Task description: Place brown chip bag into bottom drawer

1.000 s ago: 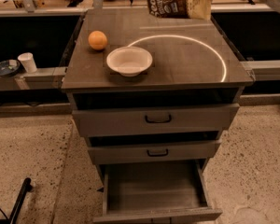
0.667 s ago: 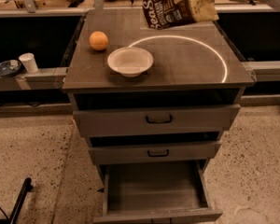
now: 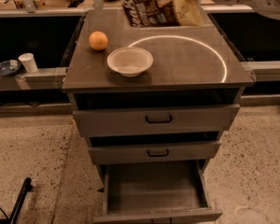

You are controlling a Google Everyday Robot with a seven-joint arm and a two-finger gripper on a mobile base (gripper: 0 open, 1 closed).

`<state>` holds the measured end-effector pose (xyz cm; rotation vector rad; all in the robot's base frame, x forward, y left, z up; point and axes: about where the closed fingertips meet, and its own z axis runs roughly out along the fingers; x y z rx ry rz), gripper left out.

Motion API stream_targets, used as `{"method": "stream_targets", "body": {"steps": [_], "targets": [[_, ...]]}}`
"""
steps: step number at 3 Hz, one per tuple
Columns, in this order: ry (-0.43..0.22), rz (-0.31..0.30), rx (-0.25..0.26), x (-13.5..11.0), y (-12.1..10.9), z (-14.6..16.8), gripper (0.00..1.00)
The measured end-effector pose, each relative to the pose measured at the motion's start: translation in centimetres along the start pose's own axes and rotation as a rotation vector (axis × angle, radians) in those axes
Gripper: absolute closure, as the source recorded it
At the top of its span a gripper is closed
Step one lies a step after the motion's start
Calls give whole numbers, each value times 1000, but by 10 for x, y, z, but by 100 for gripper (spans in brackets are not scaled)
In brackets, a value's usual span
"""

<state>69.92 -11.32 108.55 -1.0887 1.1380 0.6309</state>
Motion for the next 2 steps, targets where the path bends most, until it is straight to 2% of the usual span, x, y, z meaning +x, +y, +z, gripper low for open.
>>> {"method": "stream_targets", "body": {"steps": [1, 2], "targets": [[-232, -97, -276, -62, 78, 32, 100], [-334, -191, -457, -86, 139, 32, 100]]}}
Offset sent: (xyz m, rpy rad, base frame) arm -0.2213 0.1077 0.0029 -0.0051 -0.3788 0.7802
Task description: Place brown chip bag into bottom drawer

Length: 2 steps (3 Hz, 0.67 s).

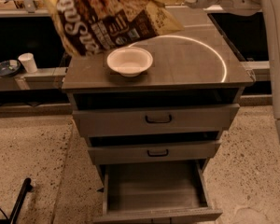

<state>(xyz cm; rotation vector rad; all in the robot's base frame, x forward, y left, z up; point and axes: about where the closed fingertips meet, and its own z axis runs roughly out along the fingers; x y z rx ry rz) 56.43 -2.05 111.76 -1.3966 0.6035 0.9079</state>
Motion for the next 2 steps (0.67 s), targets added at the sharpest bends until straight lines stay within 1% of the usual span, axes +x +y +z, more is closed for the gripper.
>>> {"method": "stream_targets", "body": {"steps": [1, 2], "targets": [[113, -114, -79, 14, 50, -7, 100], [451, -291, -183, 70, 97, -57, 100]]}}
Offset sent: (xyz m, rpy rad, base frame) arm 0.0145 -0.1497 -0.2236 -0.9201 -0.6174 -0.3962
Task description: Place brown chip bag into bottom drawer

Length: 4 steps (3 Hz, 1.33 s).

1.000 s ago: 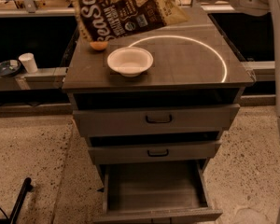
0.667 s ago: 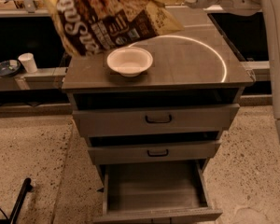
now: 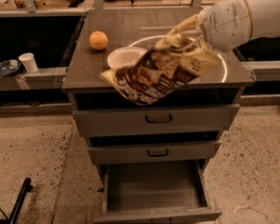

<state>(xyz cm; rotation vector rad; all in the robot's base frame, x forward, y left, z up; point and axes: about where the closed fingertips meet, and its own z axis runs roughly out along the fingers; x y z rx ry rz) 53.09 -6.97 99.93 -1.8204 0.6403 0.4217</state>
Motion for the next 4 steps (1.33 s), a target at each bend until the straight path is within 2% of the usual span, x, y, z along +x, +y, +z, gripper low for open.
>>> {"method": "stream_targets", "body": {"steps": [1, 2, 3, 4], "targets": [[273, -114, -111, 63, 43, -22, 100], [450, -145, -265, 123, 84, -49, 100], [519, -107, -472, 158, 145, -72, 100], [535, -102, -486, 163, 150, -76, 100]]}}
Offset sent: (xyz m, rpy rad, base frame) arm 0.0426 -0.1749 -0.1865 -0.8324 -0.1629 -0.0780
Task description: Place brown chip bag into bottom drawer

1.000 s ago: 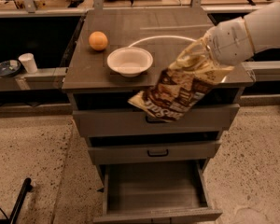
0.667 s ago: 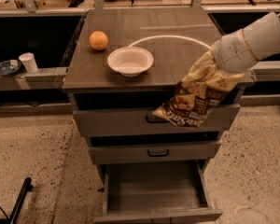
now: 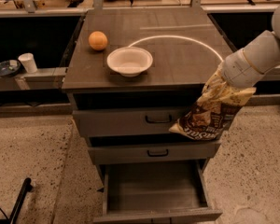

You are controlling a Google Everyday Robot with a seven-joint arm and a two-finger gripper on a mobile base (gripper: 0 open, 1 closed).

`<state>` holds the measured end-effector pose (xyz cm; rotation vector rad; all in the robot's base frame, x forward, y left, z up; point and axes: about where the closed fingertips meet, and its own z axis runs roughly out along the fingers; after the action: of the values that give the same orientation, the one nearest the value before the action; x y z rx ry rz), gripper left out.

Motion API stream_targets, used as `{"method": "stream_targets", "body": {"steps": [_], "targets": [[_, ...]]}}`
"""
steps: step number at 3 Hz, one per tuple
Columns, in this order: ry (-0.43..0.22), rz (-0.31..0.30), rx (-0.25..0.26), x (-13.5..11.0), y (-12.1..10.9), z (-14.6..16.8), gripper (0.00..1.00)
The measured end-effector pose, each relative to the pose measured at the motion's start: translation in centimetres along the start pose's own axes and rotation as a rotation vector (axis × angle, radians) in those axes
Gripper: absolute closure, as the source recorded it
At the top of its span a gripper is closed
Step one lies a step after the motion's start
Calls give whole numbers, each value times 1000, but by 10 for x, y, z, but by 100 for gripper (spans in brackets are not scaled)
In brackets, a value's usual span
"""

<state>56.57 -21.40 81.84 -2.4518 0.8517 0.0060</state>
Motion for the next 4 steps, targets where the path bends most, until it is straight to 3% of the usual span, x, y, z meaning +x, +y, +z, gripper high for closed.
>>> {"method": "stream_targets", "body": {"steps": [1, 2, 3, 4], "targets": [[21, -8, -9, -4, -2, 2, 100], [87, -3, -55, -16, 9, 19, 100], [104, 73, -203, -21, 78, 106, 100], [37, 53, -303, -32, 129, 172, 100]]}}
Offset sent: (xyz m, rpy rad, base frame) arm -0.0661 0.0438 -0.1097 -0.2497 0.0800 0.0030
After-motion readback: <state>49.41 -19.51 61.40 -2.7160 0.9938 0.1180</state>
